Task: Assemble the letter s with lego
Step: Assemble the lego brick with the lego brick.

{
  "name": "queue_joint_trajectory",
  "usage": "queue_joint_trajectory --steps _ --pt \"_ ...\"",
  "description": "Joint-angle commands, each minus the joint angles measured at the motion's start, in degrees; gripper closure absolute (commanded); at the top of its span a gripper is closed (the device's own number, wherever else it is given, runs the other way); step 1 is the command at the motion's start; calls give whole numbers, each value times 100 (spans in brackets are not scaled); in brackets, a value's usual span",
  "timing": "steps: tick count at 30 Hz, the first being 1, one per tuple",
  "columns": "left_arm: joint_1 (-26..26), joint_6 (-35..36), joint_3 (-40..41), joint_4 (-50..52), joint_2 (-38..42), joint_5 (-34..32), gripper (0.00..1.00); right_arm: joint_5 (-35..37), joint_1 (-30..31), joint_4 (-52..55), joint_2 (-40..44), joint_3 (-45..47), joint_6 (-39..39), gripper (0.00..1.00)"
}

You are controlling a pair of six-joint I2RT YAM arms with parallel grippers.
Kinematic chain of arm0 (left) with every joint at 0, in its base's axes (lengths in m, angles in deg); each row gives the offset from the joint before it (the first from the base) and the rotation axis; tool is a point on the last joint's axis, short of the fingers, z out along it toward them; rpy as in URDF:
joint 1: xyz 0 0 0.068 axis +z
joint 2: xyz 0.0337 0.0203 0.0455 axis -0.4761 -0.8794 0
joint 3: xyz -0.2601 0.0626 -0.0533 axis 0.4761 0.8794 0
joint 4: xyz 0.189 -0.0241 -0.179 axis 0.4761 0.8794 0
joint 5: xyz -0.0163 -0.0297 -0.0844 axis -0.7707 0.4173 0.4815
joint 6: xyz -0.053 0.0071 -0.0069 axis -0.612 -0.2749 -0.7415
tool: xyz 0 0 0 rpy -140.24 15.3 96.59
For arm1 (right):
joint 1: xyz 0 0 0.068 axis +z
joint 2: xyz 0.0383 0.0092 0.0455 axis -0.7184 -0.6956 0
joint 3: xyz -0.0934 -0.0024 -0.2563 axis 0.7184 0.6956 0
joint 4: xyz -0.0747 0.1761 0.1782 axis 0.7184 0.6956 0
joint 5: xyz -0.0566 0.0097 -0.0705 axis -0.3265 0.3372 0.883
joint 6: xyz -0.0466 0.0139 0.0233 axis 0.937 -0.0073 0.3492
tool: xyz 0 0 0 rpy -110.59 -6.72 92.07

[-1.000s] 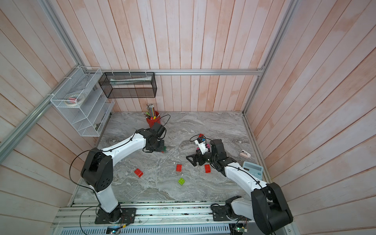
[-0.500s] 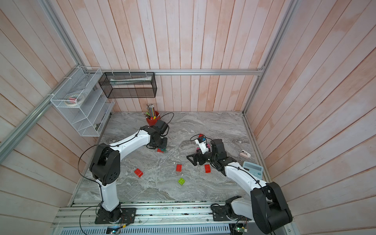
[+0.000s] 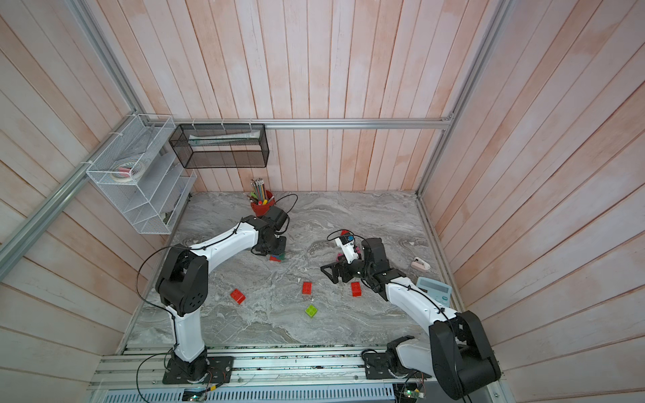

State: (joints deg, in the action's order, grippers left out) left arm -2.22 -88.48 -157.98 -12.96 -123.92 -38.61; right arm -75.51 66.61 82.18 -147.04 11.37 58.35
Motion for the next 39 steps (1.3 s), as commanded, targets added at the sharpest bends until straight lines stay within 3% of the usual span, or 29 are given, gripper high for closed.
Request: queue_joint_trajectory --steps 1,39 --pt "34 112 -108 -64 -189 -12 72 -114 -25 -48 -48 -117 -36 3" --pt "34 -98 588 -310 -375 24 75 -193 -47 -91 -144 -85 -68 3"
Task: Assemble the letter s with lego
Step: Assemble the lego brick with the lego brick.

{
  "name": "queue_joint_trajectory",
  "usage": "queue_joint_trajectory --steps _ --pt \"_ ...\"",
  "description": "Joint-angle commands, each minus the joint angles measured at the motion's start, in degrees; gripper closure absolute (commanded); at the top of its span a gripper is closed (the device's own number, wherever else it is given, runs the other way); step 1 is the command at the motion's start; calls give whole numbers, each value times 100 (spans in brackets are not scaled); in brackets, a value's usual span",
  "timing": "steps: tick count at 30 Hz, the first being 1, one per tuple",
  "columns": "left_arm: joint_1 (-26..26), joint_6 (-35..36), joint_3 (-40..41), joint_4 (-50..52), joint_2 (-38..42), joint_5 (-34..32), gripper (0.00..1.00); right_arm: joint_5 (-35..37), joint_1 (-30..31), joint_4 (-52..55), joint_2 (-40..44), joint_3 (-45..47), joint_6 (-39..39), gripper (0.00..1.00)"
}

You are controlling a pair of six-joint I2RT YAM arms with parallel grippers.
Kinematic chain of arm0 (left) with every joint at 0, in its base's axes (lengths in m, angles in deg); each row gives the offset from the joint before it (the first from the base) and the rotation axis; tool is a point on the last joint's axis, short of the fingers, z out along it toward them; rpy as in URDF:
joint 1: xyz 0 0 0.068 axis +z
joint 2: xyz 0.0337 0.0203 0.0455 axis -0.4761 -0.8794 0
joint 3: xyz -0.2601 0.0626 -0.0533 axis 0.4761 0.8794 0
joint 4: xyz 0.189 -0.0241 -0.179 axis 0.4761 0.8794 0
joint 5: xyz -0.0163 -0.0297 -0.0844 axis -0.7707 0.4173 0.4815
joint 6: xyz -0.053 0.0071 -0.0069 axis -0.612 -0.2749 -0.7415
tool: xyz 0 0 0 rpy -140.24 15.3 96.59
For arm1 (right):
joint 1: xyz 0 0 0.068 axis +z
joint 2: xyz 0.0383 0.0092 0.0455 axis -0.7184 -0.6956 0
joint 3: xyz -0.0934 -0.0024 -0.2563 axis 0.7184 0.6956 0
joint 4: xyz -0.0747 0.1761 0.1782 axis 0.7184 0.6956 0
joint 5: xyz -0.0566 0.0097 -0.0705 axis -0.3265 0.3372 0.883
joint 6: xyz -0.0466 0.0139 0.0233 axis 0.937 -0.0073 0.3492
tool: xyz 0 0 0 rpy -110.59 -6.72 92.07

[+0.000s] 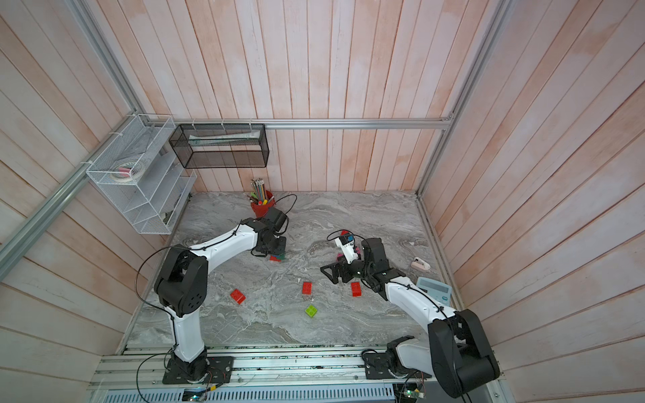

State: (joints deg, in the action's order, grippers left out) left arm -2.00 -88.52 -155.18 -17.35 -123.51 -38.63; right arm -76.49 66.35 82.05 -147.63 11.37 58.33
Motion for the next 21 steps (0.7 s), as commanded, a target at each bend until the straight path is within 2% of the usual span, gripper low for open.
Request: queue_joint_trajectory --steps 1,9,21 --pt "15 -91 302 127 -416 26 75 -111 -23 -91 -89 -96 -70 3" --pt "13 -95 217 158 -361 0 74 -147 -36 -106 -103 -123 -59 3" --pt "21 -311 -79 164 -131 94 62 -180 -47 22 -76 -219 12 3"
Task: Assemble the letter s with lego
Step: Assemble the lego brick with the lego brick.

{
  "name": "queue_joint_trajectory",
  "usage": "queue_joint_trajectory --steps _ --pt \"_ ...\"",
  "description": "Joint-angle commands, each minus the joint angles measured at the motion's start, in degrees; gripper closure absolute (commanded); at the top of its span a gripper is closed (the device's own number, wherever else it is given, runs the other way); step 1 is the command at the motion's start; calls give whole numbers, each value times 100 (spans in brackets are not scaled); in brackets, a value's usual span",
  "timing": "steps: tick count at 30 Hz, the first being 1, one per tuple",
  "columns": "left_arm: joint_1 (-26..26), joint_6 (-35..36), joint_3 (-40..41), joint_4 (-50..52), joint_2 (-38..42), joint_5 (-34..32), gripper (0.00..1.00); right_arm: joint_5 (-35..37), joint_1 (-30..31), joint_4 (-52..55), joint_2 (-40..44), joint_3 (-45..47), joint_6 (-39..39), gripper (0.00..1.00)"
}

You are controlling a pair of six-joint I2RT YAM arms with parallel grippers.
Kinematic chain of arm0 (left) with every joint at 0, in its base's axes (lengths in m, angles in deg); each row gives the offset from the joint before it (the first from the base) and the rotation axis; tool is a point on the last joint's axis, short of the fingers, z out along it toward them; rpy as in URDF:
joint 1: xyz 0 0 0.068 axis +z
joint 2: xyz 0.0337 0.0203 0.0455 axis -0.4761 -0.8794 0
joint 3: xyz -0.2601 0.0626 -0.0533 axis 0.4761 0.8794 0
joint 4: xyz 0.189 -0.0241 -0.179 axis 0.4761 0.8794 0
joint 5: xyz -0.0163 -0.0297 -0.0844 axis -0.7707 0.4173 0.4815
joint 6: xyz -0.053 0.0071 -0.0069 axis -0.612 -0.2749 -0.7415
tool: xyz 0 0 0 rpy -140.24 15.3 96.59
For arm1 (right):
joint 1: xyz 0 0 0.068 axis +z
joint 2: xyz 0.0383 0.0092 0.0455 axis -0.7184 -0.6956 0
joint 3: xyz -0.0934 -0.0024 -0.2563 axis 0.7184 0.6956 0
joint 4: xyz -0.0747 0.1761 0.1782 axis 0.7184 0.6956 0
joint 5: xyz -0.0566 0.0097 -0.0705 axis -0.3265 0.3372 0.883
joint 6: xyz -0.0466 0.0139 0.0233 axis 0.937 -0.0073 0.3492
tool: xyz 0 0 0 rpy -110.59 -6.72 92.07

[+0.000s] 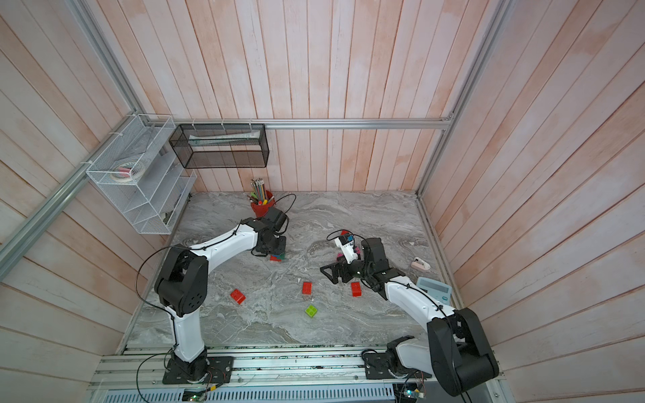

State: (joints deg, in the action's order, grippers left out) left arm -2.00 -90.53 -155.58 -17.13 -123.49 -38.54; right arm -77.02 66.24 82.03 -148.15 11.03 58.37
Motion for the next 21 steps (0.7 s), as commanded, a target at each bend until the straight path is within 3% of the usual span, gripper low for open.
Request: queue_joint_trajectory --steps 1,10,18,21 --pt "27 -107 -49 136 -124 88 61 -130 -37 37 -24 -201 20 3" --pt "59 -94 -167 162 50 105 48 -147 -36 173 -19 -267 102 3" --pt "193 63 -66 223 572 256 23 -198 20 293 -89 -373 221 3" --pt "248 158 152 202 879 389 8 -205 108 452 -162 -467 400 3"
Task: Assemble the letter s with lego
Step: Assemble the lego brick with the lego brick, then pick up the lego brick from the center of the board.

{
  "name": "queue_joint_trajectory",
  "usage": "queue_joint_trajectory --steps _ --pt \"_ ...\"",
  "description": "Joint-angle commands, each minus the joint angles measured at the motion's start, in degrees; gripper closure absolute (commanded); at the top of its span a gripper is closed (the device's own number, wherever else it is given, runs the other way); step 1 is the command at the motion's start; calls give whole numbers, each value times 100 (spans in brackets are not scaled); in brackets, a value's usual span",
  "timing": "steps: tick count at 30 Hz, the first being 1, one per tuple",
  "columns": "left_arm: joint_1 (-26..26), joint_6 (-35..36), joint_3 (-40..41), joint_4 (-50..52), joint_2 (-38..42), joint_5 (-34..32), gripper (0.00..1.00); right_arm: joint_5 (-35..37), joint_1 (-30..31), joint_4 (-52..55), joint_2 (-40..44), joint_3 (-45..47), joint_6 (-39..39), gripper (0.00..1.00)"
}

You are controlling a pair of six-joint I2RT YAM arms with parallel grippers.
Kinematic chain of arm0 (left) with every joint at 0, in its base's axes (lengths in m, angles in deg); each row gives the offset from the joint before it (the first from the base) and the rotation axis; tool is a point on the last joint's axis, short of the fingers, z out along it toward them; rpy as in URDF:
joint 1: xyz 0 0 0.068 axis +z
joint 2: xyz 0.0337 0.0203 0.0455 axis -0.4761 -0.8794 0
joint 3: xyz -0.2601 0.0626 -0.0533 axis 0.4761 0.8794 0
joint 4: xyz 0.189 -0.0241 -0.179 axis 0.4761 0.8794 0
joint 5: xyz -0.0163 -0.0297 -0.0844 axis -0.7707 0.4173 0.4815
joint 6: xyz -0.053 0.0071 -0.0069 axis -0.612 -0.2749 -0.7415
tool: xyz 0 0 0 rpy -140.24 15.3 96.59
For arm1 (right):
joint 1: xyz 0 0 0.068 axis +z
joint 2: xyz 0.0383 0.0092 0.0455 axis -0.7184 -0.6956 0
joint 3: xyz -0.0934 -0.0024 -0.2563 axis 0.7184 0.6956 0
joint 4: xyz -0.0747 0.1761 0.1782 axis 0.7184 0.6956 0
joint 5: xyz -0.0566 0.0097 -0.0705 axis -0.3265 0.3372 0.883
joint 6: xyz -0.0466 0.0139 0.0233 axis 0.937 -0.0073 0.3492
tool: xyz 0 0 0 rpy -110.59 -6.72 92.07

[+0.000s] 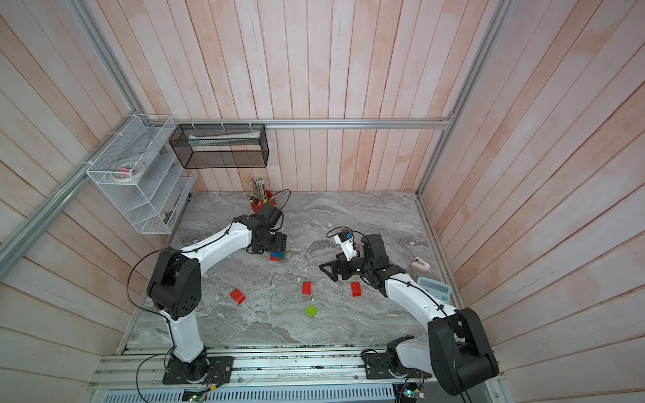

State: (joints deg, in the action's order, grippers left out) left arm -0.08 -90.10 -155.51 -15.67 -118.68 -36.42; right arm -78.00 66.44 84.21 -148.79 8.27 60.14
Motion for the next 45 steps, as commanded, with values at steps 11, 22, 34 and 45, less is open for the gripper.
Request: queue_joint_trajectory --steps 11,22,34,45 --pt "329 239 1075 94 1477 482 0 34 529 374 -294 -294 429 3" --pt "451 -67 2131 238 2531 550 0 320 988 552 -369 -337 798 3" --pt "767 -75 2871 -87 3120 950 0 624 1439 1009 -514 -379 1539 5" --pt "1172 140 2873 -20 3203 1234 0 1048 2080 1418 -436 -213 1200 6"
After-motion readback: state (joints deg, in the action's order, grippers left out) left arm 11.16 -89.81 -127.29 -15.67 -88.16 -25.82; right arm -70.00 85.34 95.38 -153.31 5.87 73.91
